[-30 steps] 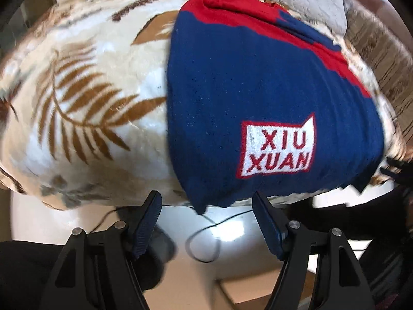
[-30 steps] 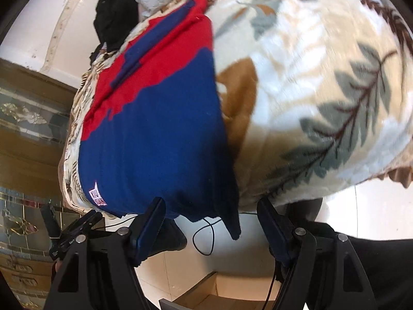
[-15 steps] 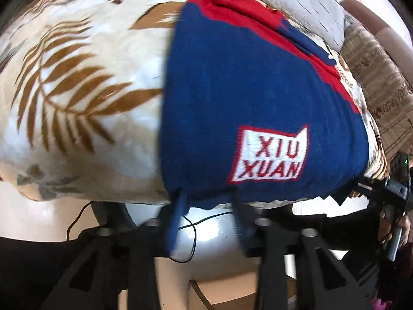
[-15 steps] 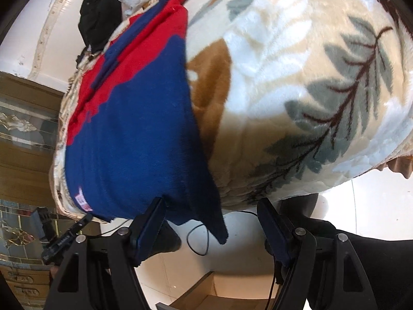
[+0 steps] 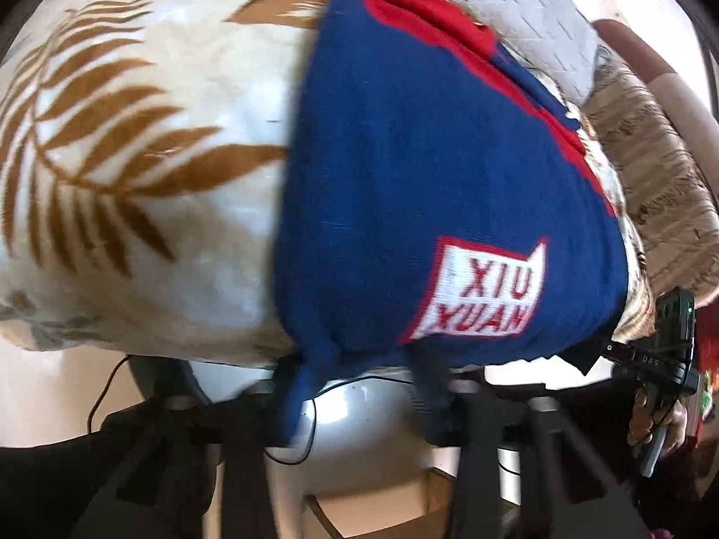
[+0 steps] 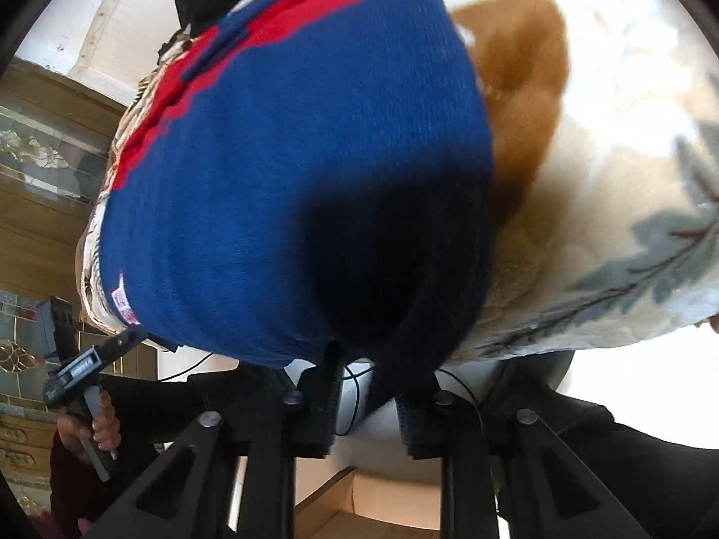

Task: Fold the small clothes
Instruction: 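Grasp the navy hem with both grippers and lift it toward the collar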

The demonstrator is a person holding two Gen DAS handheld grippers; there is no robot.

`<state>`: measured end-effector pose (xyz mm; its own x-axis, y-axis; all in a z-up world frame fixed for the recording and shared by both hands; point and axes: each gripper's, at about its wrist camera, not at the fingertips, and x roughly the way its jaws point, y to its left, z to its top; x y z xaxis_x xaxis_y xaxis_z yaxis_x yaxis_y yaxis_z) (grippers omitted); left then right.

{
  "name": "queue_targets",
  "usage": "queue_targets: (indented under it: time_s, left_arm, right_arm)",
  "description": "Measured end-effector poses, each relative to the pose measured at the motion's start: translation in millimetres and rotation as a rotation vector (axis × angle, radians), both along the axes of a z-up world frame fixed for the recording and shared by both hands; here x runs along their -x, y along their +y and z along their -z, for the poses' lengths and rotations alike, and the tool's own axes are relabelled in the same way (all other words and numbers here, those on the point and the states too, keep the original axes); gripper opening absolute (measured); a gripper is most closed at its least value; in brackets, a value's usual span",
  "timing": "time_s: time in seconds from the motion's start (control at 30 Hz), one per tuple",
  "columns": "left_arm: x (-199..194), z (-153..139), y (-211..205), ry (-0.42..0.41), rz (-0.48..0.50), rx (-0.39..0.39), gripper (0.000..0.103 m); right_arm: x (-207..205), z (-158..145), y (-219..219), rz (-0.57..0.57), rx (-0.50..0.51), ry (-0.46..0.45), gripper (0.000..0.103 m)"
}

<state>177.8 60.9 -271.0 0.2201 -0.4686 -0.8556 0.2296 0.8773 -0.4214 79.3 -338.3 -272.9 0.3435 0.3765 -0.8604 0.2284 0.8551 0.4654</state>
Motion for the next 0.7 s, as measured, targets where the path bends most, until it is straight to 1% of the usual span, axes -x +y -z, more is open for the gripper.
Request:
queue_targets:
  time_s: [0.03, 0.07, 0.1, 0.17, 0.23, 0.33, 0.4, 0.47, 0.57, 0.7]
  left_arm:
    - [1, -1, 0, -0.005, 0.003, -0.001, 0.021]
    - [1, -2, 0, -0.007, 0.005, 0.015, 0.014]
    - [2, -3, 2, -0.007, 0.003, 0.029, 0.013]
    - [3, -5, 5, -0.008, 0.003, 0.049, 0.012]
    - [10, -15, 9, -0.033, 0.018, 0.085, 0.012]
    - [14, -28, 12, -0.074, 0.028, 0.122, 0.011]
    - [17, -24, 14, -0.06, 0.019, 0.13, 0.011]
    - [17, -21, 13, -0.05, 0.017, 0.115, 0.011]
    - [19, -22, 14, -0.063, 0.018, 0.121, 0.011]
    - [18, -21, 10, -0.061, 0.021, 0.106, 0.012]
  right_arm:
    - [5, -3, -1, 0.003, -0.007, -0.007, 0.017]
    - [8, -7, -2, 0.009, -0.02, -0.016, 0.015]
    - [11, -11, -4, 0.017, -0.038, -0.029, 0.015]
    - [19, -25, -8, 0.028, -0.084, -0.072, 0.014]
    - [27, -38, -9, 0.023, -0.118, -0.112, 0.014]
    - [34, -55, -6, -0.001, -0.136, -0.146, 0.014]
    - [35, -60, -6, -0.015, -0.136, -0.154, 0.014]
    - [32, -53, -7, -0.012, -0.135, -0.147, 0.014]
    - [30, -36, -13, 0.017, -0.16, -0.118, 0.014]
    - [28, -19, -18, 0.057, -0.149, -0.07, 0.014]
